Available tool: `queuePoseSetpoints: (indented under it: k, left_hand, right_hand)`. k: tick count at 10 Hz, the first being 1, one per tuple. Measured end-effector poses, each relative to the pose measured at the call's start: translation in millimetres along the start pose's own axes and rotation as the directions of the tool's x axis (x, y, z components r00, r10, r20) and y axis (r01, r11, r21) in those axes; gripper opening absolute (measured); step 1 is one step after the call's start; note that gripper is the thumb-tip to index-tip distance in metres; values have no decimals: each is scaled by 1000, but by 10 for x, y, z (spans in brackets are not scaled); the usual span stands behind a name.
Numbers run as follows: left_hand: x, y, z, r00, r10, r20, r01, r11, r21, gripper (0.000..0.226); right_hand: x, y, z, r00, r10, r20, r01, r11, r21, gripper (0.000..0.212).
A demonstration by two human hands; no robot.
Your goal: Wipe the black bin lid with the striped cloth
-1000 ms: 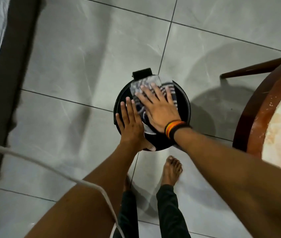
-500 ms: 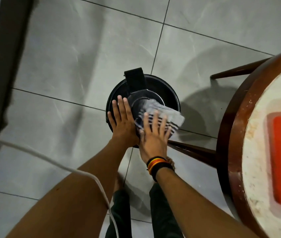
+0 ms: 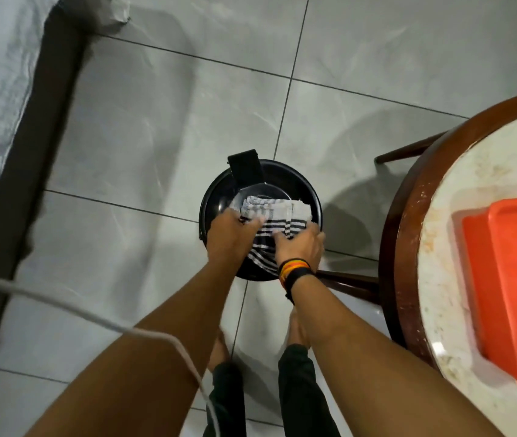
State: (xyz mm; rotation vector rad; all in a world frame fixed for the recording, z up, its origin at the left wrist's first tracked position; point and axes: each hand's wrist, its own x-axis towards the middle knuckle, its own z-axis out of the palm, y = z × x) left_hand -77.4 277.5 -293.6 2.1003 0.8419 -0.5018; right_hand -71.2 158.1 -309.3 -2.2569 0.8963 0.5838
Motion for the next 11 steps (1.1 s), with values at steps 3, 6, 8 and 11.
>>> queuePoseSetpoints:
  k: [3,6,8,11]
  left_hand:
    - [-263,492,-102,994,-3,-112,-18,983,-182,21]
    - [-2022,1875,-519,936,353,11,-319,859,-401,19]
    - [-2654,2582,396,928,347,137,-287,899,-330,32]
    - [-2720,2553,1035,851,517,92,-525,826,206,27]
  right_hand:
    - [-132,-228,-476,998,-60,-8,59,927,370,20]
    - [-849,-105,-2836,955,-199,-221,293,756,586,37]
    - [-529,551,-3977,959,-63,-276,194,855,481,42]
    - [258,1054,-3974,960,-256,-113,258,966,2,48]
